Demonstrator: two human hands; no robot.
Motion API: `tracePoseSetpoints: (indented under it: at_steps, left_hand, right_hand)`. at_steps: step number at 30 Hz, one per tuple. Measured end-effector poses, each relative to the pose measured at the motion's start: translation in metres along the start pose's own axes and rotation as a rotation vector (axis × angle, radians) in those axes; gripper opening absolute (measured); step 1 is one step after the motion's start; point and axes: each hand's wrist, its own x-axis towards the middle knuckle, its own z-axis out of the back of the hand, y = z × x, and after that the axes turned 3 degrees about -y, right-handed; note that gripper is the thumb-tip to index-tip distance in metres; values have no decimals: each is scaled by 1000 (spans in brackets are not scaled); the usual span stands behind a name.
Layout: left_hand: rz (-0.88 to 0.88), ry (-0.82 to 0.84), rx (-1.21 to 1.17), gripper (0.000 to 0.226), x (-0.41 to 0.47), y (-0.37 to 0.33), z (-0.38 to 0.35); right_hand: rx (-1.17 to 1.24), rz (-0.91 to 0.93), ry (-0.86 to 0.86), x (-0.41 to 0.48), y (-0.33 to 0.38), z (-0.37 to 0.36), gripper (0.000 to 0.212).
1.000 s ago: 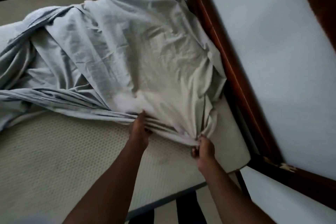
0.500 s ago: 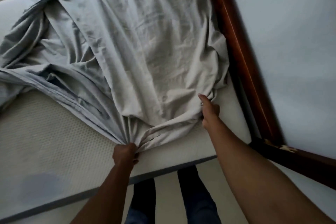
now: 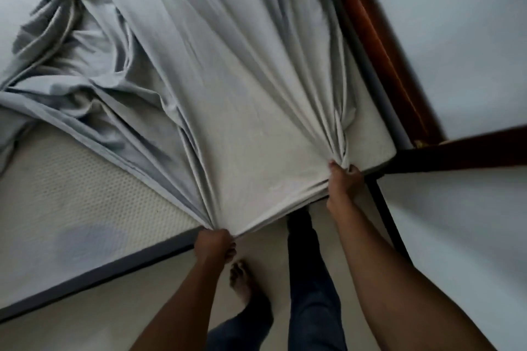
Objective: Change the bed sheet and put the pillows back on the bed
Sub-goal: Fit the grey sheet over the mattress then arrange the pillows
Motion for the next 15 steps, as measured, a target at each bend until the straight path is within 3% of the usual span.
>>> tracePoseSetpoints:
  at_steps: [2,4,6,10,12,13,15]
  left_hand:
    - [-15,-5,55,20,6,27,8]
    - [9,46,176,31,4,49,18]
    - [106,104,289,24,-14,57,29]
    - [9,247,908,42,-20,63,51]
    - [-113,186,915,28,-18,42,45]
    - [-244,188,899,33,-21,28,35]
    - [-477,197,608,49,-31,-9,9]
  right_hand:
    - [-18,41,-85,-21,-13,14,36]
    - [-62,45,-193,-50,-33,38,52]
    - [-126,41,-204,-74,-56,61,58]
    - [-388,137,-7,-103,-89,81,27]
    - [-423,298,74,-110,-95,79,24]
    - [-413,356,131,-115,-95,76,27]
    - [-404,470,271,-127,-89,65,42]
